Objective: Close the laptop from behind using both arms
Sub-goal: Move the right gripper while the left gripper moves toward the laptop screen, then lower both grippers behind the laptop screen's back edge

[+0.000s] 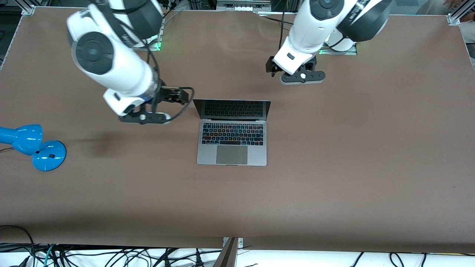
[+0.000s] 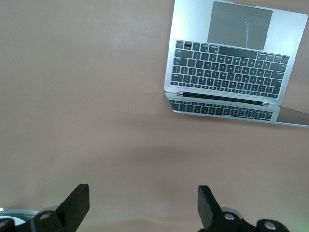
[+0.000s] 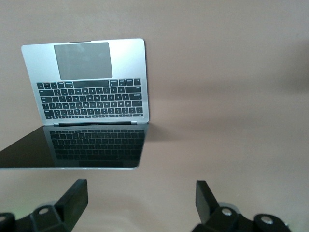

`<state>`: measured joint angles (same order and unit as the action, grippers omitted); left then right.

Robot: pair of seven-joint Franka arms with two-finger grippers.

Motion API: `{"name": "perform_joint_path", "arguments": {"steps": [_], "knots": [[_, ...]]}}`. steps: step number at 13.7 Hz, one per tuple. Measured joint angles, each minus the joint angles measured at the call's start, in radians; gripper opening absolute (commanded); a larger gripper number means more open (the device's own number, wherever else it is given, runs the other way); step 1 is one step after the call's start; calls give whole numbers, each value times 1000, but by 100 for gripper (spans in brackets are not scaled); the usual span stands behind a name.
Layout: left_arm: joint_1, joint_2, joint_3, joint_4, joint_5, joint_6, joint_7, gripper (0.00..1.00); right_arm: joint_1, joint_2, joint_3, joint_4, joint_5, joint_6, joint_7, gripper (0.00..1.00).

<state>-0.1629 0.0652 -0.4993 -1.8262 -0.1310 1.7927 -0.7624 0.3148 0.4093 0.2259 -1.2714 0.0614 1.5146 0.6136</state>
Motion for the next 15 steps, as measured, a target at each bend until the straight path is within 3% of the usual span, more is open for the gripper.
{"name": "perform_joint_path", "arguments": {"steps": [2,4,6,7,9,15], "knots": [[-1,19,-20,-9,0,35,-35,77,26,21,0,0,1,1,46,57],[-1,47,-40,-21,0,92,-69,46,51,40,0,-1,24,2,65,49],[-1,78,-60,-34,0,137,-95,6,68,57,0,-2,71,2,106,36],[-1,93,-65,-36,0,153,-101,0,77,65,0,-2,86,2,122,34],[-1,112,-68,-37,0,174,-115,0,96,79,0,-2,105,3,144,33],[2,160,-66,-37,0,194,-119,0,147,133,0,-6,116,2,170,15]]}}
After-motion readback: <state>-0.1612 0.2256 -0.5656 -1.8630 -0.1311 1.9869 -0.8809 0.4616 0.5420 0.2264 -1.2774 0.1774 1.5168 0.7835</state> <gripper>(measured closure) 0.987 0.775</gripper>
